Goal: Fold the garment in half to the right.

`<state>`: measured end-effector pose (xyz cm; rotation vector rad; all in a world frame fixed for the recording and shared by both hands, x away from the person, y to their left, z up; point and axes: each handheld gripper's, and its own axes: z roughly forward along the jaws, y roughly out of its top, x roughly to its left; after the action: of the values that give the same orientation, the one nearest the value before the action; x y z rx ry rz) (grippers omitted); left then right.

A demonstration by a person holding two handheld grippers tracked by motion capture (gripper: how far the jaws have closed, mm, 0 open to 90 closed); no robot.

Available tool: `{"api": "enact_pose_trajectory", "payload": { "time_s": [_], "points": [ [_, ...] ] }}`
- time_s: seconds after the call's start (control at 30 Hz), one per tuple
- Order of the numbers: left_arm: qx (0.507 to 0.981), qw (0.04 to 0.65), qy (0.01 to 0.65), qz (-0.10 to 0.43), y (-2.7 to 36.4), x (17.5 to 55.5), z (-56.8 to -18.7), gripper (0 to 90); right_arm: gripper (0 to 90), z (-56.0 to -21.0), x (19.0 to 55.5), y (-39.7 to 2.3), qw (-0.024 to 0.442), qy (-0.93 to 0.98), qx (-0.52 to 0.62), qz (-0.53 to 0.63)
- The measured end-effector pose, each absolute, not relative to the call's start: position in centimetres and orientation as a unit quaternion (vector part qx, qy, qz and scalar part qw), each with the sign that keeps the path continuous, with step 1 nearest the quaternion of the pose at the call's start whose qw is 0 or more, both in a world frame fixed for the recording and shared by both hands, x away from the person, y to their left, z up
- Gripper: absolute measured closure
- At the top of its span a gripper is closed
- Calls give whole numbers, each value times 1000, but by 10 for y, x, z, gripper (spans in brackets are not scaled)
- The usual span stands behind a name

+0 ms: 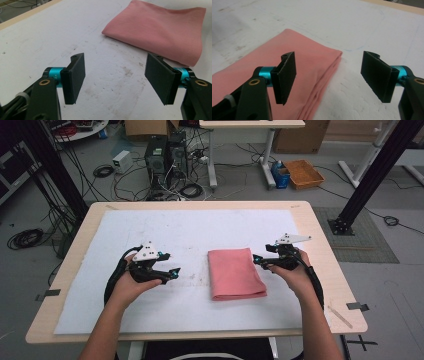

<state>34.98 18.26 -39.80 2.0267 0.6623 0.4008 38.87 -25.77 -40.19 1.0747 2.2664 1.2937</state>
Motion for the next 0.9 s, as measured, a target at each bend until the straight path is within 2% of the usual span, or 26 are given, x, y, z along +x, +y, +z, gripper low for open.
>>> {"api": "enact_pose_trajectory", "payload": {
  "time_s": [0.33,0.77,0.9],
  "points": [
    [823,480,265,148,195,352,-403,318,265,-407,390,-261,125,798,361,467],
    [826,463,284,152,199,356,-412,318,266,-418,393,-264,118,799,376,454],
    [830,451,290,155,199,357,-414,317,219,-419,393,-266,140,799,382,443]
  ]
}}
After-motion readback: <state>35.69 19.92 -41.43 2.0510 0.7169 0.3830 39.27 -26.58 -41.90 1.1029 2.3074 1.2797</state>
